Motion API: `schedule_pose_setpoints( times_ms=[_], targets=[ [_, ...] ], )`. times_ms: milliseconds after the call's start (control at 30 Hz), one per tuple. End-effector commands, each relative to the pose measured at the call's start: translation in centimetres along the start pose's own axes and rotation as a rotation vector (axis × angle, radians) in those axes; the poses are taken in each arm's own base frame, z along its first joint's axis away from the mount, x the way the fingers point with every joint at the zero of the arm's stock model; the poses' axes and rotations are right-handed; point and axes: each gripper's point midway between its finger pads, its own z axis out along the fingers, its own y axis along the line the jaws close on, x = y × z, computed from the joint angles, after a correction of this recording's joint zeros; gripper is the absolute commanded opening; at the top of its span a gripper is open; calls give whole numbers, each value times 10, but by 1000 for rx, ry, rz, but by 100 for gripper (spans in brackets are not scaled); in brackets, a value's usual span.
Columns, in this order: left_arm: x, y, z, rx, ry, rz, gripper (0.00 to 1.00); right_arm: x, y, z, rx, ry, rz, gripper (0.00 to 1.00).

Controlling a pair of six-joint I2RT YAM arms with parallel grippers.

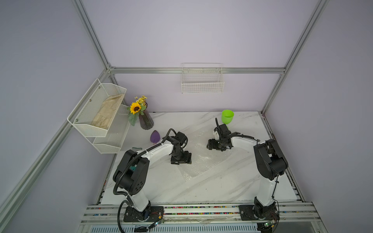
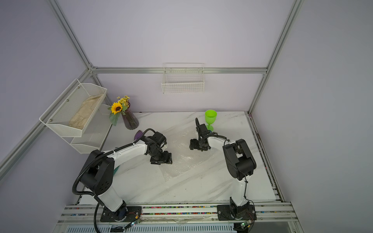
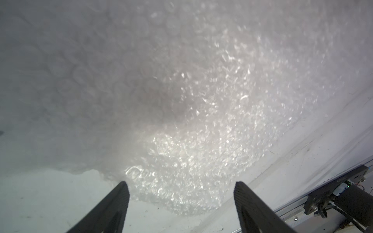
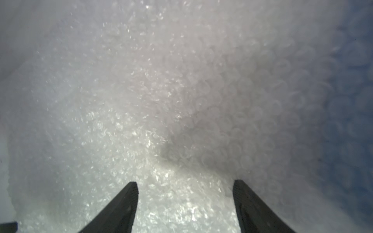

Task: Wrap wine glasses in bubble wrap
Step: Adjust the Tape Cutter at the center of the board.

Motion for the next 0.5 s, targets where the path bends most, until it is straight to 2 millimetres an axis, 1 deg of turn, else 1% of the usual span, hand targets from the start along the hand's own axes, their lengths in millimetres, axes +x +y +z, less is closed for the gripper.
schedule_pose_setpoints(
  times_ms=[0,67,133,167,200,233,267,300,333,400,433,467],
  targets=[
    [-7,16,-6,-9,-28,19,81,55,-13,-19,46,93,86,78],
    [-9,24,-5,-8,-18,20,79,70,-6,-31,11,93,121,78],
    [-12,32,-4,-16,-2,25,78,82,18,-43,-86,101,131,78],
    [-13,36,-4,-21,7,27,76,80,32,-48,-143,86,119,78],
    [-13,40,-4,-29,16,28,75,76,38,-55,-160,67,111,78],
    [-14,43,-4,-34,21,30,75,66,39,-64,-150,26,97,78],
    [-13,46,-3,-40,30,33,74,52,38,-74,-123,-39,92,78],
    [-13,49,-3,-48,36,37,74,33,33,-87,-82,-123,74,80],
    [-12,51,-2,-54,45,40,74,16,27,-100,-42,-198,60,83],
    [-8,57,-1,-78,58,45,73,-16,11,-119,6,-313,26,85],
    [-7,61,-1,-99,62,46,70,-34,0,-128,20,-373,22,86],
    [-7,66,-1,-125,62,47,67,-47,-9,-132,26,-412,22,86]
  ],
)
